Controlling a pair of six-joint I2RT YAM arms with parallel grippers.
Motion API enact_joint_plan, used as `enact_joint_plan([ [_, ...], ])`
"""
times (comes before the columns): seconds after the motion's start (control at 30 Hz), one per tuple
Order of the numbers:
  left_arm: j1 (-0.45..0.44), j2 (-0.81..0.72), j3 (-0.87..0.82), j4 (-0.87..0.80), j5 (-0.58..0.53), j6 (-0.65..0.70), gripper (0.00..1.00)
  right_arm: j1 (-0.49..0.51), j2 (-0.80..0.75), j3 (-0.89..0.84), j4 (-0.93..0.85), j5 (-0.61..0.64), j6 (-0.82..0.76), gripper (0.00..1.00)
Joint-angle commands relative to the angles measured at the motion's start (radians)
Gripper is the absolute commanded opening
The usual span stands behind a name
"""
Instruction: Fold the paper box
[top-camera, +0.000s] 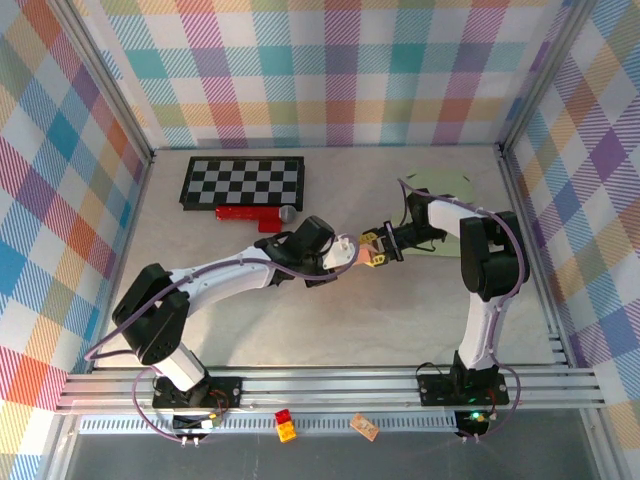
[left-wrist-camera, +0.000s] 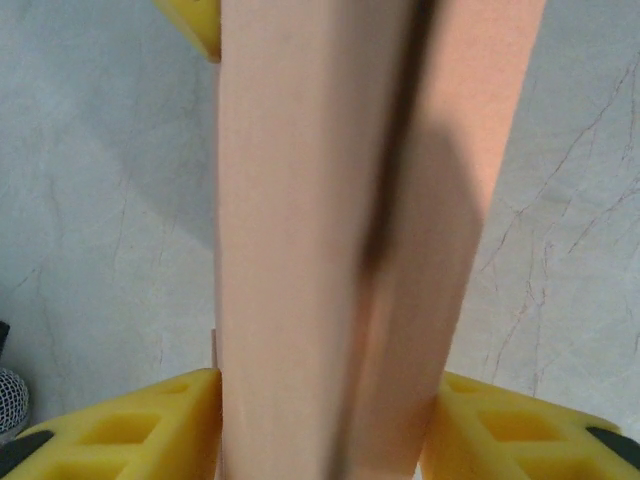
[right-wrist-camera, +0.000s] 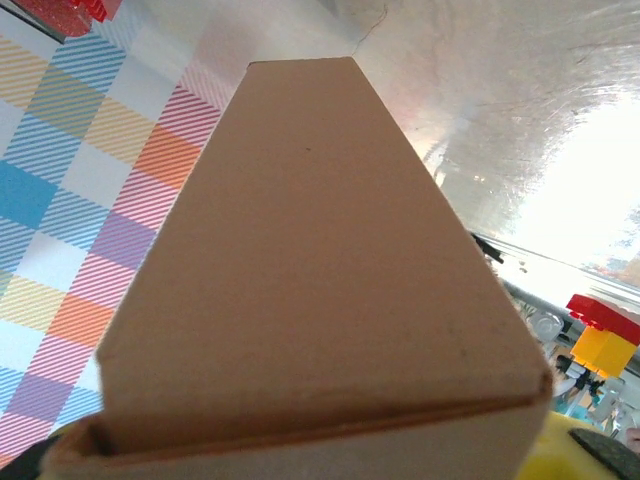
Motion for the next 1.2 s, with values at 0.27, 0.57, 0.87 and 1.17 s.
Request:
enact_joint_plan([
  [0.27,-0.01,-0.003,0.062,-0.095,0.048,-0.024,0.51,0.02,-0.007,-0.005,-0.035,-0.013,-0.01,0.53],
  [0.57,-0.01,-0.009,0.174,-0.39,0.081,-0.121,0.5,-0.008,-0.142,-0.018,-0.02,0.208,0.038,0.68],
  [0.87,-0.011,-0.047,0.169,-0.378,0.084,-0.171,0.59,0.005,-0.063,0.04,-0.019,0.257,0.053,0.62],
  [1.17,-0.011,-0.046,0.162,-0.355,0.092,-0.2,0.62,0.012,0.001,0.131,-0.011,0.253,0.083,0.62],
])
